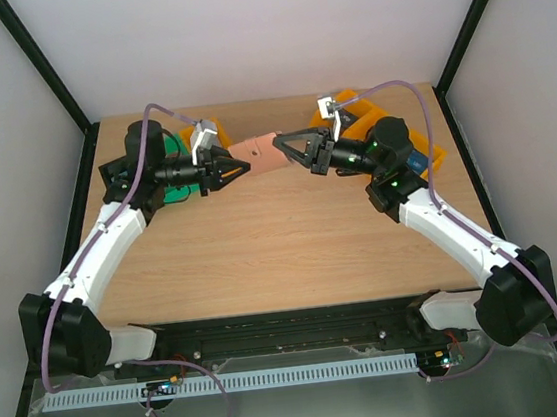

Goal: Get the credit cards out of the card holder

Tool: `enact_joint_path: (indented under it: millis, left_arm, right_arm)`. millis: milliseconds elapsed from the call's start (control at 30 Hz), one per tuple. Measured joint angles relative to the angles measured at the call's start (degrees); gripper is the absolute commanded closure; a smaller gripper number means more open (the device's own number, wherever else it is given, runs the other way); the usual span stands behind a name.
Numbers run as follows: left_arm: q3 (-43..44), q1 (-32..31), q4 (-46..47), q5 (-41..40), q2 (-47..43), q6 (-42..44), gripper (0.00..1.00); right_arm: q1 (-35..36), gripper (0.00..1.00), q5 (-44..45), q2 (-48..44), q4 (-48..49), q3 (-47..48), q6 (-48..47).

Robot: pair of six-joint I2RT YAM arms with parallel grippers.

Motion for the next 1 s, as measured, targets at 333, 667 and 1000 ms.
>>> enact_joint_path:
  millis: [333, 667, 1000]
  left_arm:
    - [2.51, 0.79, -15.28, -9.27, -0.85, 14.36, 0.98]
    - [5.2, -3.65, -37.66, -31.32, -3.41, 40.39, 0.98]
    - [9.05, -4.9, -45.16, -32.17, -3.45, 47.3, 0.98]
  right_arm:
    - [-0.04, 0.11, 6.43, 0.04, -24.61, 7.54, -20.33]
    - [1.09, 0.04, 15.34, -2.4, -45.27, 11.15, -46.93]
    - [9.57, 0.01, 15.43, 5.6, -52.68, 16.0, -58.86]
